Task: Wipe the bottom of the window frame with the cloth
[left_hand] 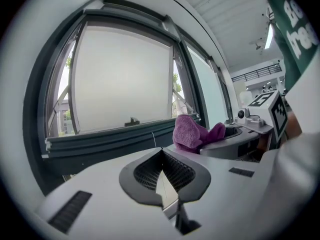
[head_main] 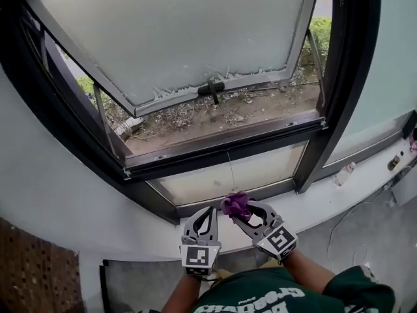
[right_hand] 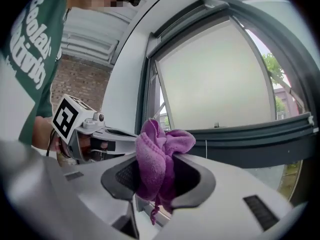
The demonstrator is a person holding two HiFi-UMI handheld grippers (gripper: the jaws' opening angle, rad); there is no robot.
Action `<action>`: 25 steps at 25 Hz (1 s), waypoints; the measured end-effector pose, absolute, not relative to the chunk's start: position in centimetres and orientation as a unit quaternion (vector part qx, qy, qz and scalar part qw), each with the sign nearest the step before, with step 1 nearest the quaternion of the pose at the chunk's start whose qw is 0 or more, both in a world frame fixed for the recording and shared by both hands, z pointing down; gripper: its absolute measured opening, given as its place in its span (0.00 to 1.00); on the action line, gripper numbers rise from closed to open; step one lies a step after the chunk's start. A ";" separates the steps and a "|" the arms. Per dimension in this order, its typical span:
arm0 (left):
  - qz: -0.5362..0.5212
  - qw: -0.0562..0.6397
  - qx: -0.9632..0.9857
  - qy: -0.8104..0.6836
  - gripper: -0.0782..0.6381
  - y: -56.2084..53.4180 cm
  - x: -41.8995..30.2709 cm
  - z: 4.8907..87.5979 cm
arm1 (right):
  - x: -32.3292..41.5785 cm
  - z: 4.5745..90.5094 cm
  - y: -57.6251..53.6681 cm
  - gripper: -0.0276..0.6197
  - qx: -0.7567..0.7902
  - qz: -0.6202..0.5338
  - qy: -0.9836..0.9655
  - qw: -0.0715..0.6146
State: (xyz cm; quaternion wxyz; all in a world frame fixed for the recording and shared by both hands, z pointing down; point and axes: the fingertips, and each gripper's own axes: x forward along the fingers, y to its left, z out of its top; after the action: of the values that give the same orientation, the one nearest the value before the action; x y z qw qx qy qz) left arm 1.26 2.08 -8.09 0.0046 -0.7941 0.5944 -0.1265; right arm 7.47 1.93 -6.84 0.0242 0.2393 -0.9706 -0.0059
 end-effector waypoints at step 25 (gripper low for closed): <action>-0.097 0.057 -0.816 0.567 0.12 0.6 3.0 -13.9 | 7.7 -12.4 2.4 0.29 0.279 -0.051 -0.959 -0.019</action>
State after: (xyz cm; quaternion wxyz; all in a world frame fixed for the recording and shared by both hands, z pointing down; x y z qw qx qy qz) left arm 3.03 0.63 -13.85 0.0569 -0.8157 0.5674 -0.0967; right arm 7.67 2.39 -12.43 -0.0190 0.2785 -0.9589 -0.0510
